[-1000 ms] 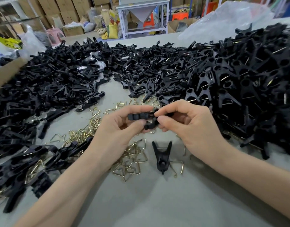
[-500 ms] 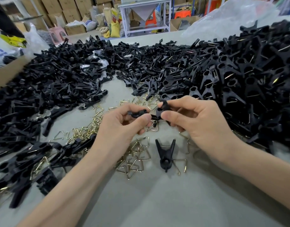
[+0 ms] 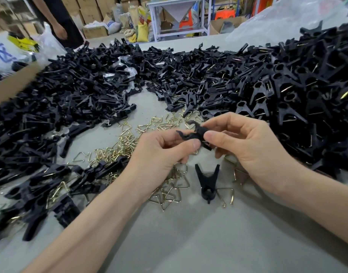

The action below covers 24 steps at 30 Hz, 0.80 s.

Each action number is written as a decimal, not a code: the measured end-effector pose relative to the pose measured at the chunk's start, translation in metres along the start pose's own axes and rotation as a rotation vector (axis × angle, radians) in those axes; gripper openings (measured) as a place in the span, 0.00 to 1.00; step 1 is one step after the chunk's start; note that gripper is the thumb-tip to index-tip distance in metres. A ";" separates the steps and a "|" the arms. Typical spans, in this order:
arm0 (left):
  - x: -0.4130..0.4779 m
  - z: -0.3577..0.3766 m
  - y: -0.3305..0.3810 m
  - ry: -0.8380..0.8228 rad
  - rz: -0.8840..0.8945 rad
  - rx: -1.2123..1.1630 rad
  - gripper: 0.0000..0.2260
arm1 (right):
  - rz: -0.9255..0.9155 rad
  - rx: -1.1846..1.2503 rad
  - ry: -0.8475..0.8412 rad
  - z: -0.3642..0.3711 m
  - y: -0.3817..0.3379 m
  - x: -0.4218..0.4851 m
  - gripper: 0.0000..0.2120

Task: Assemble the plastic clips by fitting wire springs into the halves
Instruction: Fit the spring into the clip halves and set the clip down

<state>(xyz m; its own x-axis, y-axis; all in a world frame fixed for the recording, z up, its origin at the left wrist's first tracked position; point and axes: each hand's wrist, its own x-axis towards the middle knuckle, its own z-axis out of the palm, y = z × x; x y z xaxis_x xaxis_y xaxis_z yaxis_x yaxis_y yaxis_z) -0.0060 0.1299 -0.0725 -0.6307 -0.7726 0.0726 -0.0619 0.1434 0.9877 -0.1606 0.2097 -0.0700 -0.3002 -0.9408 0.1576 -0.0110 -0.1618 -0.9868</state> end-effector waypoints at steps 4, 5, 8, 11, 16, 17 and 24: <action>-0.001 0.000 0.002 -0.014 0.016 0.014 0.06 | 0.034 0.112 0.002 -0.001 0.004 0.004 0.06; -0.001 0.000 0.003 -0.019 0.015 0.000 0.06 | 0.042 0.154 -0.006 -0.001 0.004 0.005 0.06; -0.002 0.000 0.005 -0.033 0.007 -0.032 0.06 | 0.047 0.230 -0.004 -0.002 0.005 0.007 0.04; -0.002 0.000 0.004 -0.038 0.004 -0.016 0.06 | 0.017 0.215 0.021 -0.004 0.005 0.006 0.06; -0.003 0.002 0.003 -0.034 -0.002 -0.019 0.08 | -0.013 0.077 0.010 0.000 0.001 0.002 0.08; -0.002 0.003 0.003 -0.029 0.001 -0.008 0.08 | -0.008 0.076 0.002 0.000 0.001 0.002 0.07; -0.003 0.005 0.004 0.021 -0.009 0.028 0.12 | -0.004 -0.051 0.018 0.001 -0.003 -0.001 0.10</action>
<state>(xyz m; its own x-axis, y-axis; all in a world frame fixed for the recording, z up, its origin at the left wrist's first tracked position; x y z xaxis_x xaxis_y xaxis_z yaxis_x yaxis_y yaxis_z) -0.0082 0.1360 -0.0695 -0.6135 -0.7869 0.0667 -0.0894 0.1531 0.9842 -0.1597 0.2110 -0.0669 -0.3171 -0.9346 0.1612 -0.0603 -0.1498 -0.9869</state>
